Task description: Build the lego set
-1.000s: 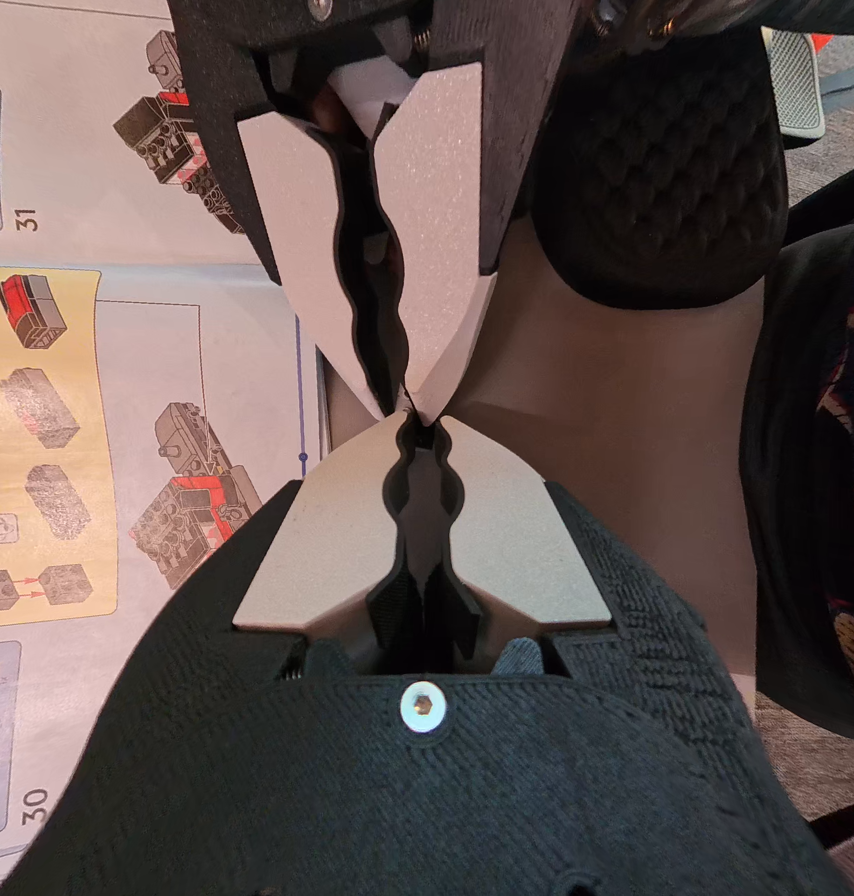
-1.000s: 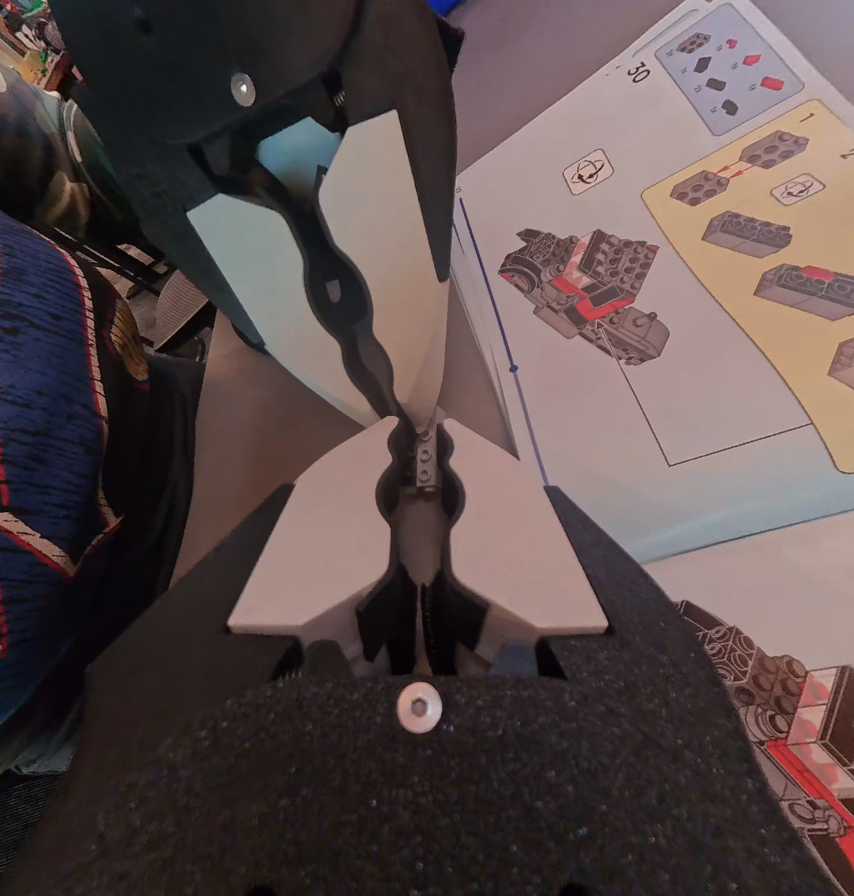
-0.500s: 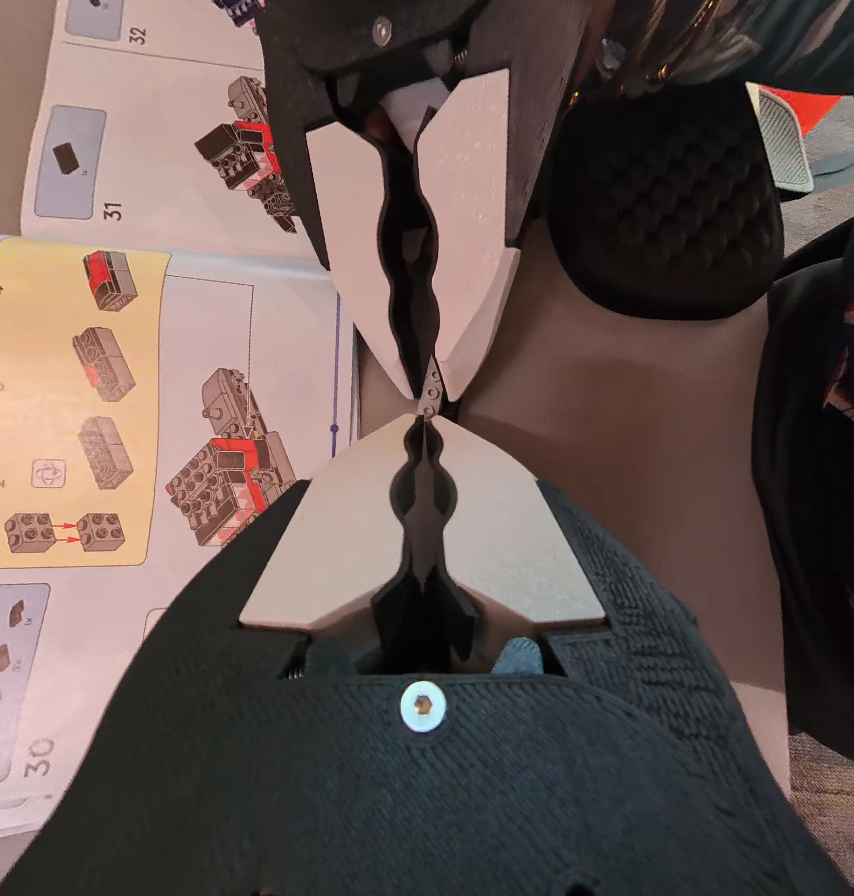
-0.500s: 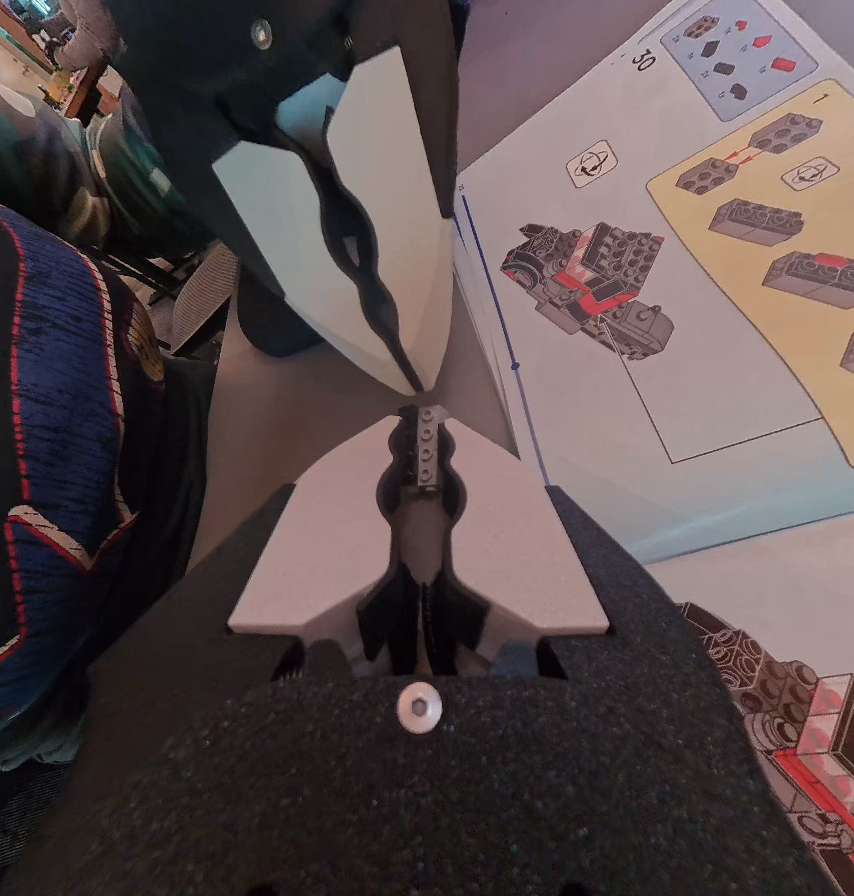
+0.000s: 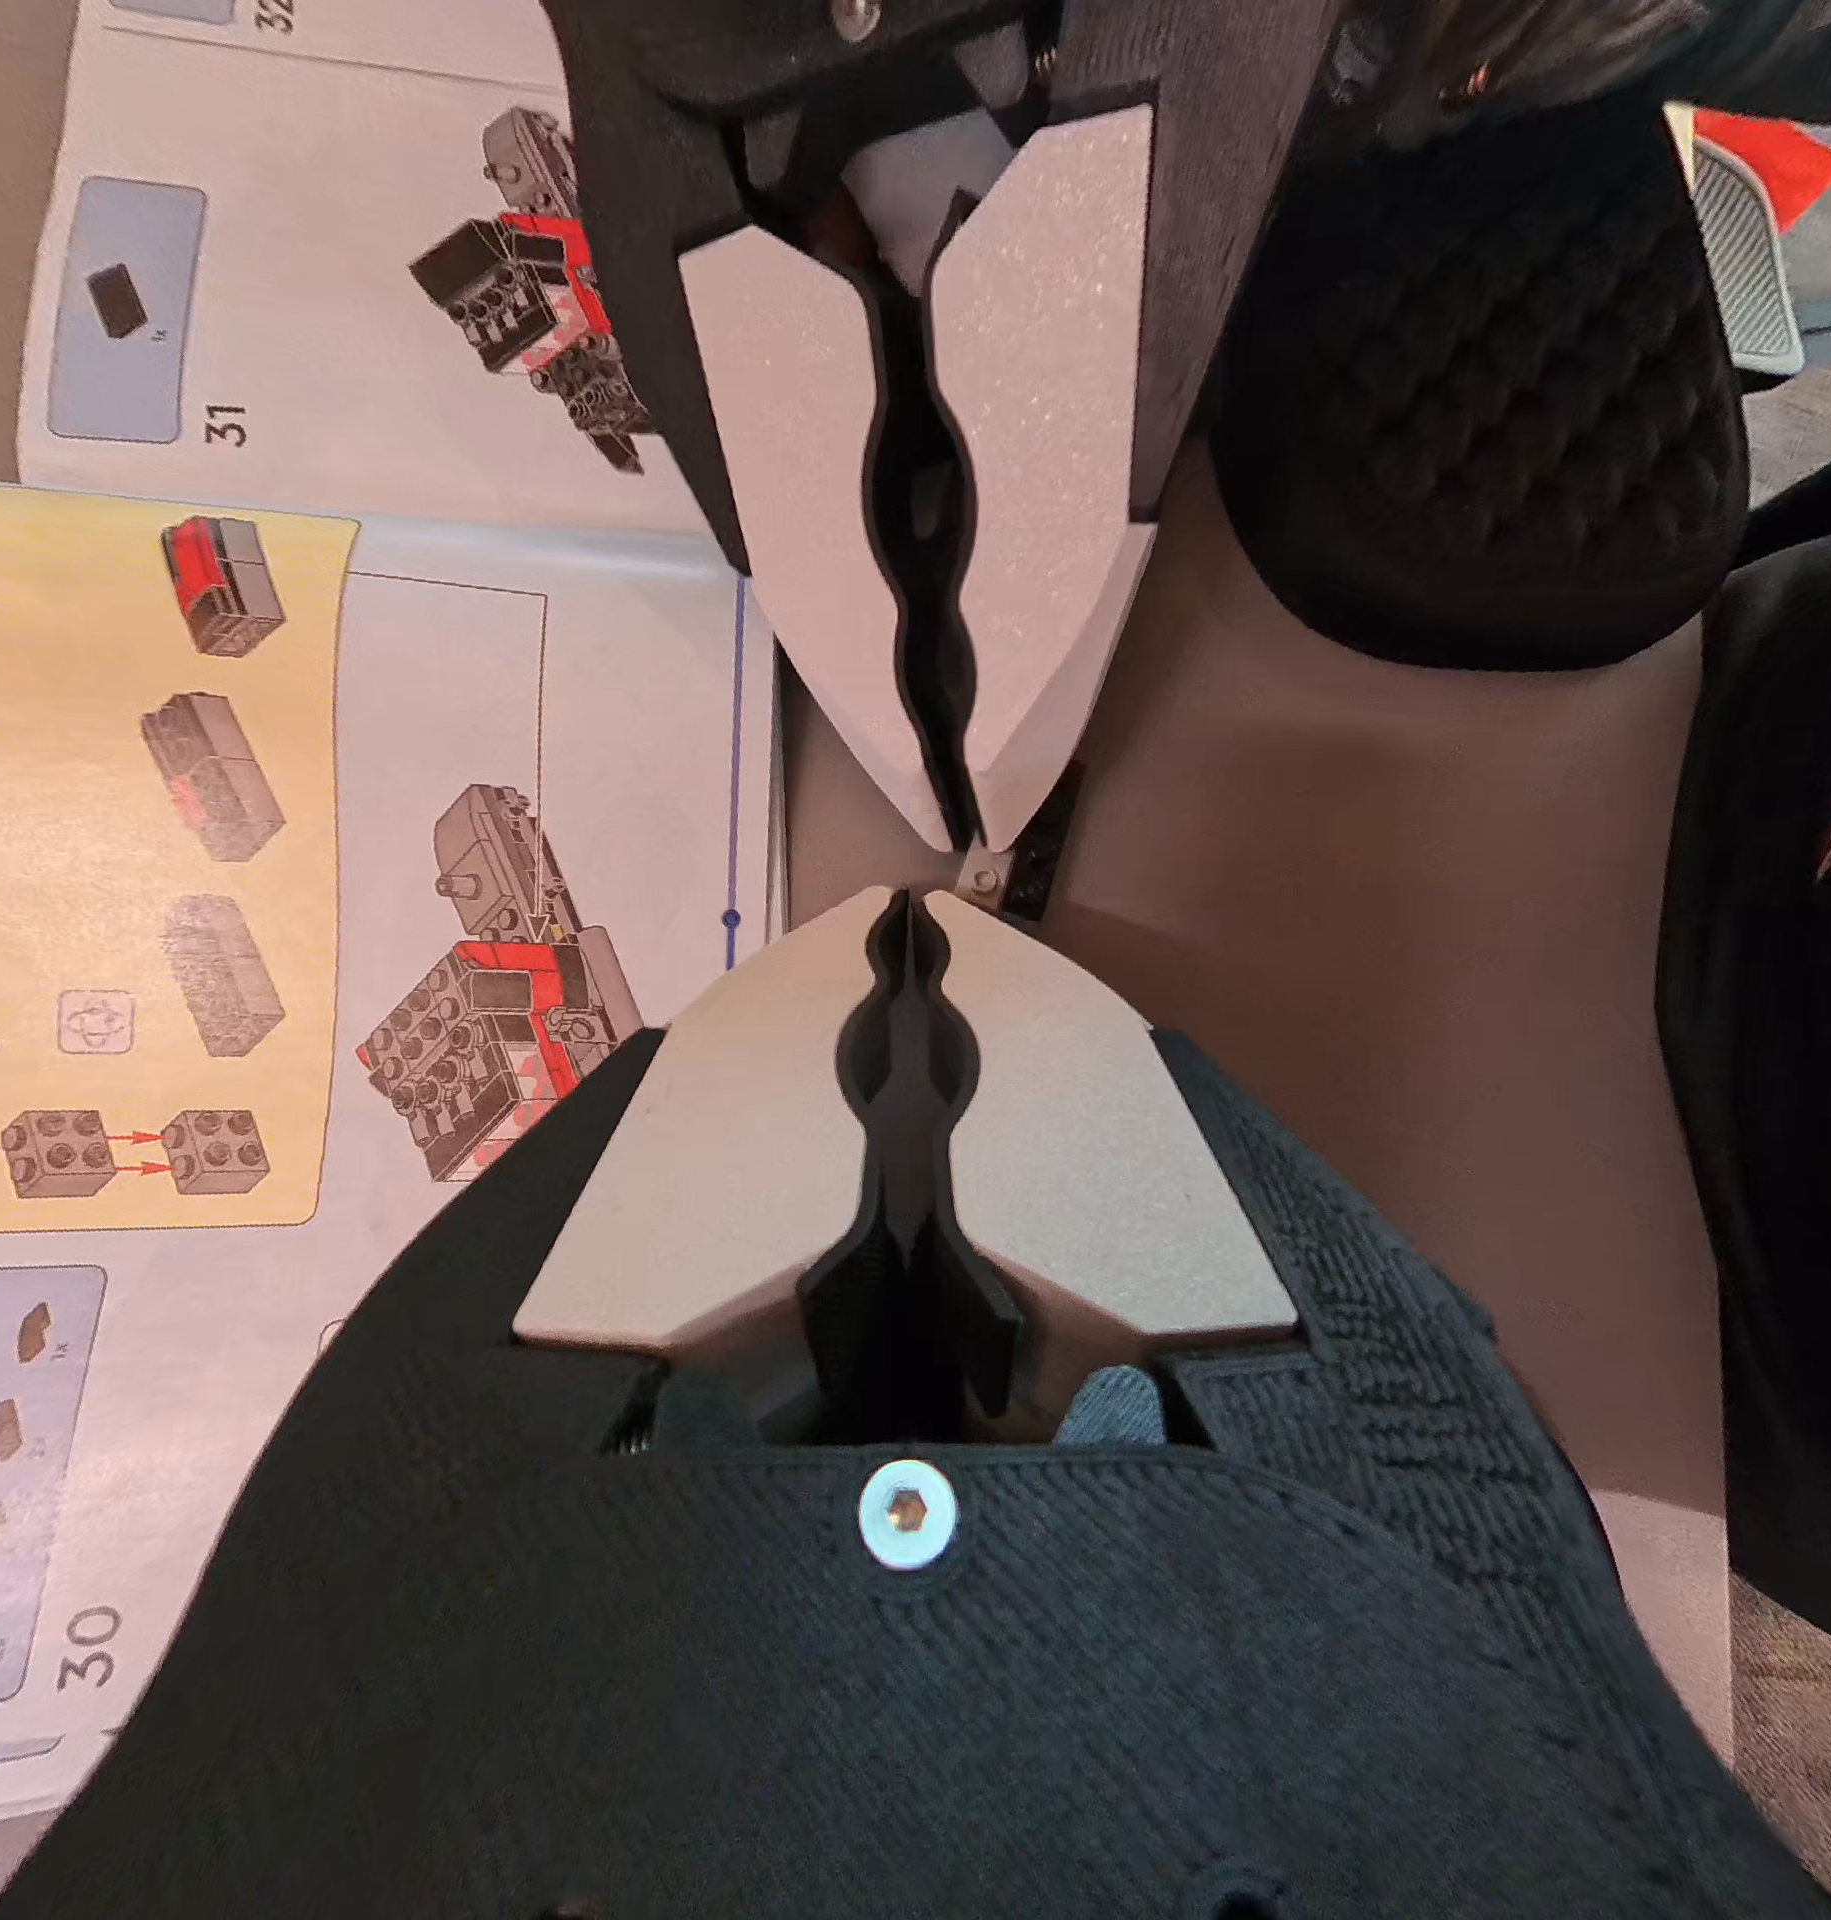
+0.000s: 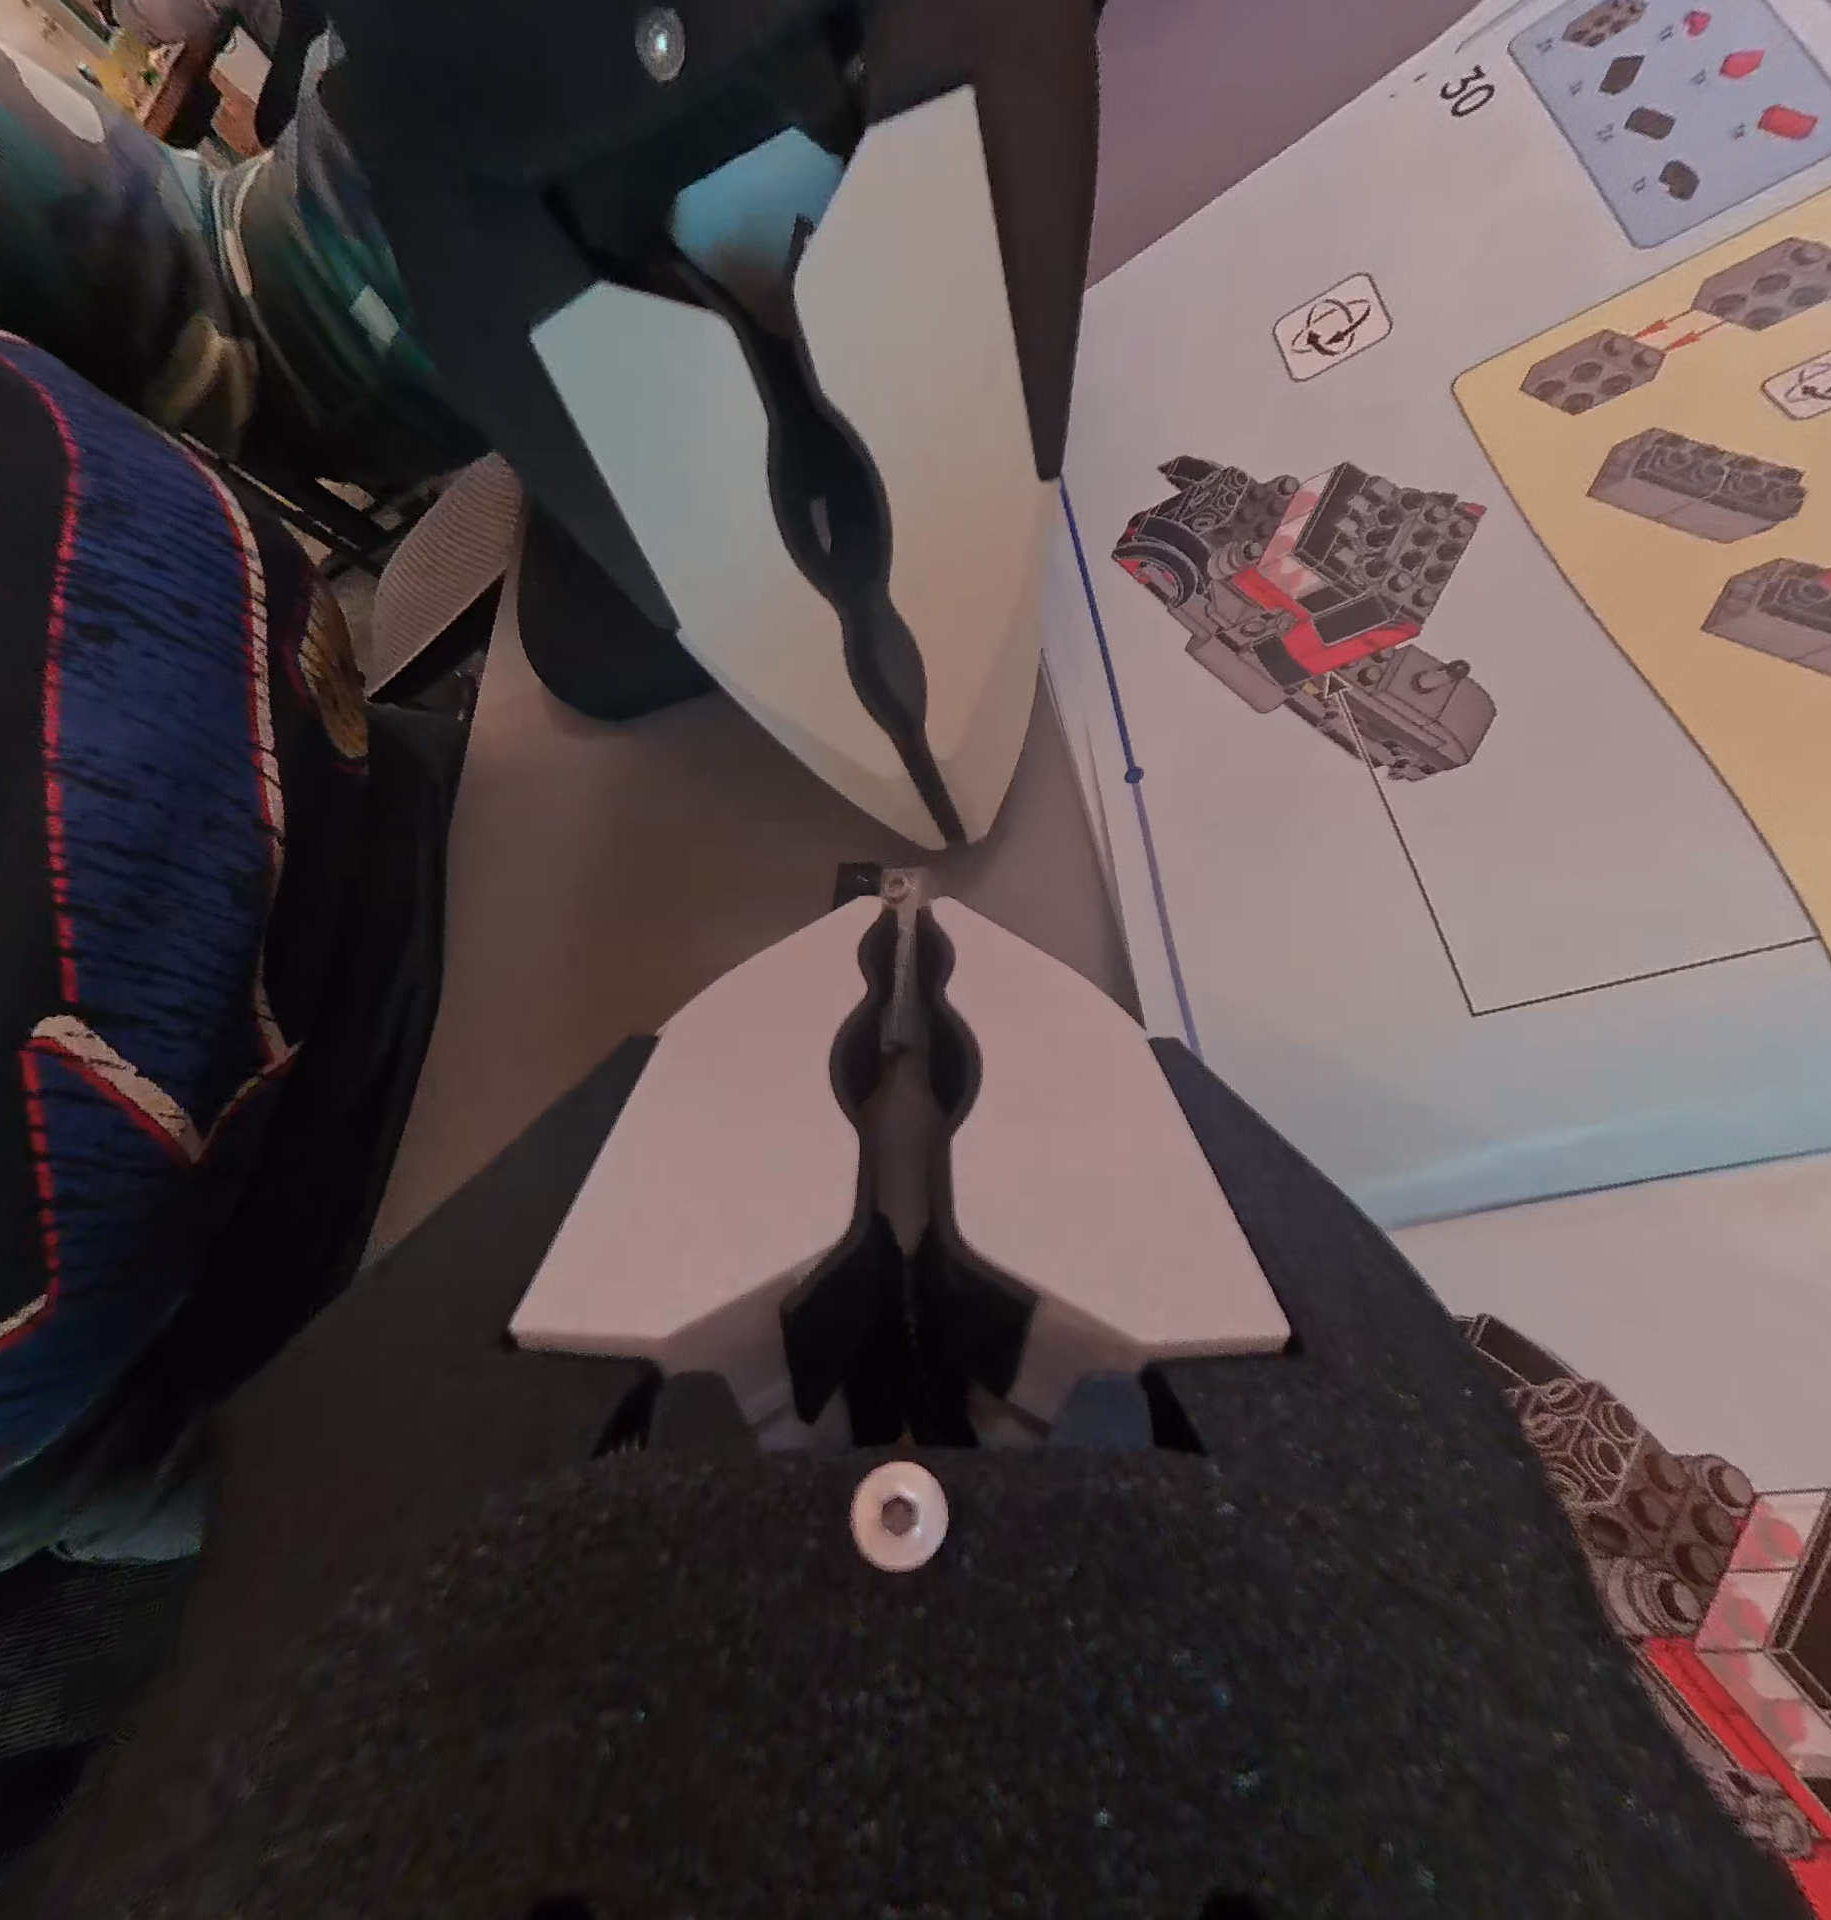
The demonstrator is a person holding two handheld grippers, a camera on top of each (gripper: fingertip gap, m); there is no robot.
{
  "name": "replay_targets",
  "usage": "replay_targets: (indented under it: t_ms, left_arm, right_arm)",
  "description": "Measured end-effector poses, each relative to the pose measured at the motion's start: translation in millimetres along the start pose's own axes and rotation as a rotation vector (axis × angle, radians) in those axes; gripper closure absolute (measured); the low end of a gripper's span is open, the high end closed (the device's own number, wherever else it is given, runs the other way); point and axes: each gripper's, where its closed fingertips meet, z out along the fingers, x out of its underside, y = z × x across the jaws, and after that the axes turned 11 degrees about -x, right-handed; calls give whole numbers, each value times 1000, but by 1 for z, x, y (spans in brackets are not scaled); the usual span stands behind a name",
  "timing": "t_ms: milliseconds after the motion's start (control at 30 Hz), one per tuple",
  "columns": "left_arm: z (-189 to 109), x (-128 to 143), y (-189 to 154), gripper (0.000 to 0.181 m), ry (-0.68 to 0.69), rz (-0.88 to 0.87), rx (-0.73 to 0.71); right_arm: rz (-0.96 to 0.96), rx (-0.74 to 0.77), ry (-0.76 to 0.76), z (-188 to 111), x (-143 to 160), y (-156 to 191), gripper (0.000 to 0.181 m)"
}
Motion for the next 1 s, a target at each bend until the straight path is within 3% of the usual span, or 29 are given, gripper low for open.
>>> replay_targets:
  t_ms: [133, 300, 400, 500, 633, 1000]
  left_arm:
    - [-8, -8, 3, 178, -82, 3, -15]
    - [-17, -17, -2, 179, -191, 135, -70]
    - [-11, -17, -3, 180, -175, 171, -76]
    - [-5, -20, -3, 181, -169, 155, -47]
    - [3, -16, -3, 181, -109, 152, -21]
    - [6, -13, -8, 179, -46, 58, 49]
  right_arm:
    - [-138, 97, -42, -13, -7, -2, 171]
    - [-335, 268, 15, -20, -4, 9, 169]
    - [-324, 318, 64, -18, 6, 6, 166]
    - [-354, 344, -18, -18, -6, 13, 179]
    - [-340, 400, 12, -14, -2, 8, 181]
    - [-327, 393, 6, -11, 2, 4, 180]
